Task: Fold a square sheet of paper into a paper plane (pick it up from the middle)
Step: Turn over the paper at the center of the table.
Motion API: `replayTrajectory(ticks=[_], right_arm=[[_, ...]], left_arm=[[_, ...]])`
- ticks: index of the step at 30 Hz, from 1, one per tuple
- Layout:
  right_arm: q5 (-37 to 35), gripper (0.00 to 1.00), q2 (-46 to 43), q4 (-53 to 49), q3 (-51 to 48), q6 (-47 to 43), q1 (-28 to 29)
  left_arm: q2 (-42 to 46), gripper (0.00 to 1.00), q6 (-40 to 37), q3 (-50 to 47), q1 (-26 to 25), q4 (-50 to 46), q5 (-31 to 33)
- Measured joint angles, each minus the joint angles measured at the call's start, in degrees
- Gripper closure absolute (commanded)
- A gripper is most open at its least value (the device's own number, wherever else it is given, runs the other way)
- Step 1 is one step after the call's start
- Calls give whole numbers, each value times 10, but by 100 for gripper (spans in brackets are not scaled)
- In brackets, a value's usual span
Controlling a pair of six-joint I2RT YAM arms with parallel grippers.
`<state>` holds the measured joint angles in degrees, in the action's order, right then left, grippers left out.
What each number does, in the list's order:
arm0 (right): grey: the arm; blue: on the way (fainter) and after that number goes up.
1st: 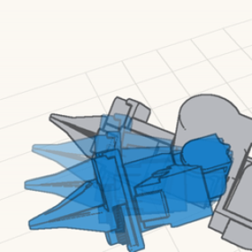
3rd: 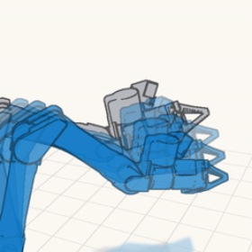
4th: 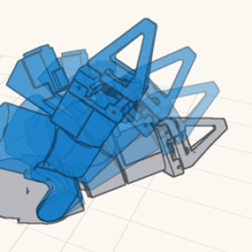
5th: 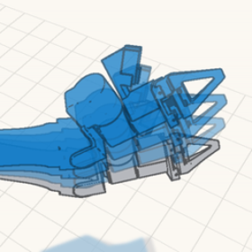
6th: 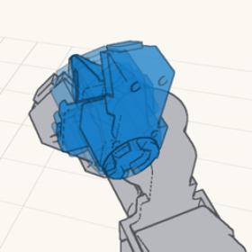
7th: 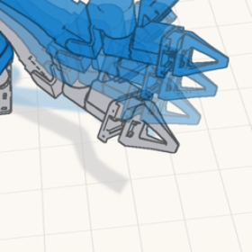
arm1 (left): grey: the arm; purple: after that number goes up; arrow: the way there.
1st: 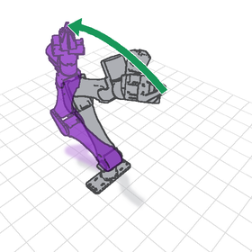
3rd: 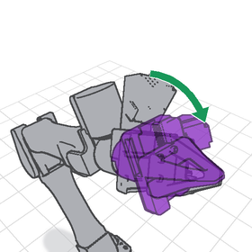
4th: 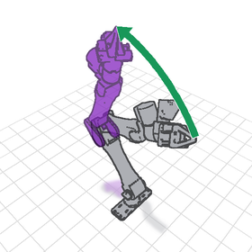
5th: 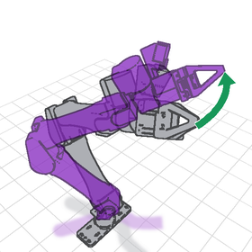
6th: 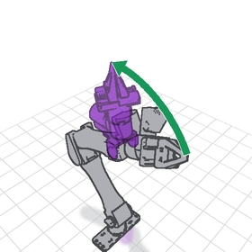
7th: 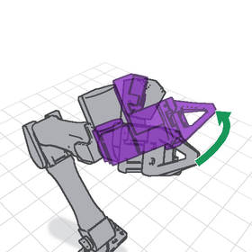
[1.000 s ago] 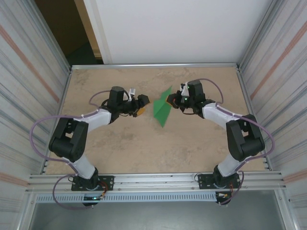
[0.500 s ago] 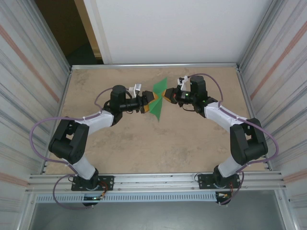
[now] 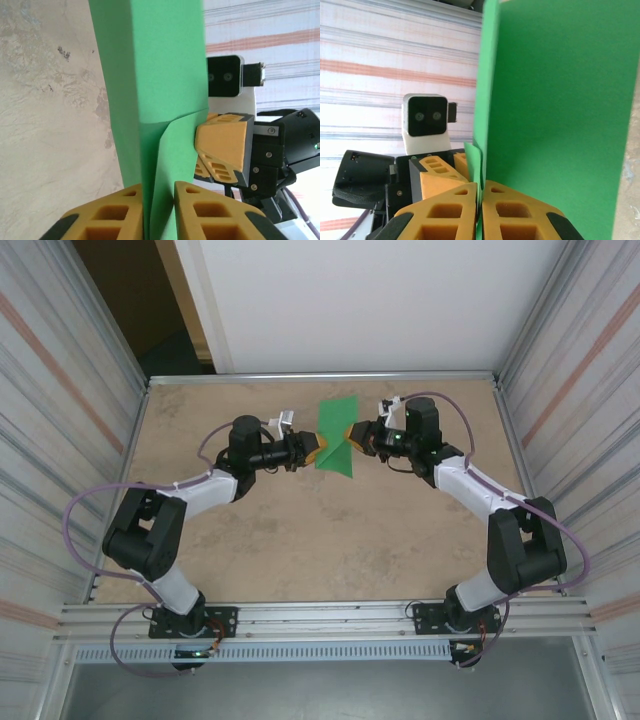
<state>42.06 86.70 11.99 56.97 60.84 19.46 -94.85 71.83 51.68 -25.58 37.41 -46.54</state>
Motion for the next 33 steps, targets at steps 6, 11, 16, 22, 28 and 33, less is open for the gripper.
replayTrajectory(ticks=[6, 11, 16, 22, 28, 33], right_arm=[[-22, 54, -8, -54, -2, -29, -2], [-93, 39, -41, -150, -2, -77, -19], [-173, 35, -80, -233, -2, -120, -41], [-252, 35, -99, -301, -2, -156, -45], [-302, 35, -100, -335, -1, -168, -45], [-329, 35, -112, -351, -1, -168, -54]], left_arm=[[-1, 93, -6, 2, 1, -5, 3], [13, 93, -75, 8, 9, -108, 30], [46, 93, -230, 81, 8, -362, 146], [47, 93, -397, 240, -49, -657, 425], [-28, 93, -483, 365, -123, -854, 696], [-144, 93, -510, 418, -161, -942, 814]])
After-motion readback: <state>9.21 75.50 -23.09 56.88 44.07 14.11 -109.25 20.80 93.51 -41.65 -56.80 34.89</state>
